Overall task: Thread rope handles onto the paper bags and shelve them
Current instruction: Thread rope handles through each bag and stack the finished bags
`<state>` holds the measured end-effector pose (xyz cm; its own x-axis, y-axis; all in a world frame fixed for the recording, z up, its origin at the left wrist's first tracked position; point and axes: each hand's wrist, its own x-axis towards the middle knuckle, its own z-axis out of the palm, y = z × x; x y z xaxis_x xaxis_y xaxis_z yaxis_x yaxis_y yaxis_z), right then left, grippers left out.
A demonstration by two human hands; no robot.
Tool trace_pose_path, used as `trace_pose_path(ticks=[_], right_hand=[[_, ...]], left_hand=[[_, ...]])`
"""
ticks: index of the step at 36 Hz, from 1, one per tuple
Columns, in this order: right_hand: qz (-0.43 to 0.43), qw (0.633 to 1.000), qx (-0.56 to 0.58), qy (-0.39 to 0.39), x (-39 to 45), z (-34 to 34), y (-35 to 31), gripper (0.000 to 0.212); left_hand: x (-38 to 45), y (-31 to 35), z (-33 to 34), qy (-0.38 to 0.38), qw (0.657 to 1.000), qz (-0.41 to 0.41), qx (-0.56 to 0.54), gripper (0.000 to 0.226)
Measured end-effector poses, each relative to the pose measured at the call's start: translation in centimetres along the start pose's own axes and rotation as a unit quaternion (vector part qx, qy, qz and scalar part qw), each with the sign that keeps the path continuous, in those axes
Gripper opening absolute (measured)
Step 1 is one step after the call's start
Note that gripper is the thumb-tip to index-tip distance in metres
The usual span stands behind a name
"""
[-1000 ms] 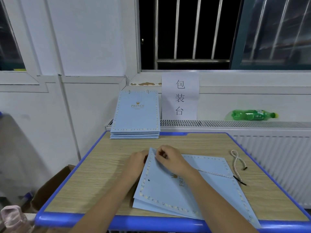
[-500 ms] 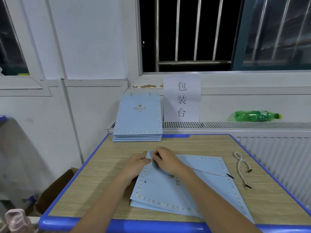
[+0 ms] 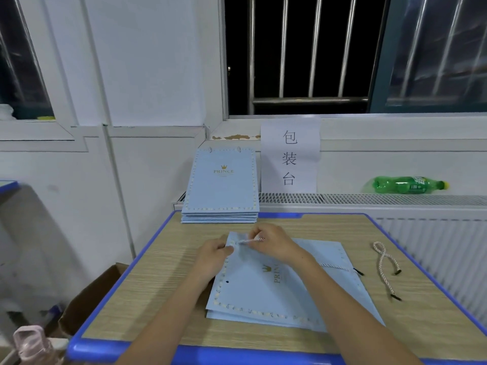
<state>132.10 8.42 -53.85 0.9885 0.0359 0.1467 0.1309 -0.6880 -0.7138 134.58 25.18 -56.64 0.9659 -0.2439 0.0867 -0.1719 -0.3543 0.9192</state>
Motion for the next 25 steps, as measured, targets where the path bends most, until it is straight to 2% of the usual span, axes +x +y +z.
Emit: trace_pose_path(ticks=[4,7,10,12,15,17,19,22,25], right_hand=[[0.048,0.985,-0.162,-0.018,-0.7,-3.9,0.8,0.009],[0.098,0.945,-0.31,-0.028,-1.2,-6.6,1.5,0.012],[0.139,0.922,-0.362,-0.017,-1.8,-8.6,2.1,0.016],[0.147,0.947,-0.284,-0.025,-2.4,-9.4,1.9,0.011],[0.118,0.987,-0.052,-0.093,-3.3,-9.1,0.6,0.011],[0.078,0.984,0.097,-0.132,-3.7,-8.0,-0.1,0.013],[0.04,0.964,0.221,-0.142,-3.9,-6.5,-0.6,0.012],[0.026,0.935,0.331,-0.121,-3.6,-4.3,-0.8,0.012],[0.038,0.933,0.344,-0.097,-3.3,-2.8,-0.3,0.01]], left_hand=[[0.6,-0.9,-0.7,0.024,1.0,0.003,0.012,0.021],[0.7,-1.0,-1.3,0.04,0.999,0.005,-0.005,0.03],[0.7,-0.8,-1.3,0.053,0.998,0.003,-0.022,0.041],[0.7,-0.5,-1.1,0.065,0.997,0.004,-0.037,0.048],[0.5,-0.2,-1.0,0.074,0.995,-0.002,-0.062,0.047],[0.3,-0.2,-1.1,0.078,0.992,-0.016,-0.094,0.045],[-0.2,0.3,-1.2,0.058,0.985,-0.039,-0.156,0.027],[-0.6,1.1,-1.4,0.064,0.965,-0.096,-0.236,0.009],[-0.5,0.8,-1.6,0.055,0.972,-0.098,-0.207,0.027]])
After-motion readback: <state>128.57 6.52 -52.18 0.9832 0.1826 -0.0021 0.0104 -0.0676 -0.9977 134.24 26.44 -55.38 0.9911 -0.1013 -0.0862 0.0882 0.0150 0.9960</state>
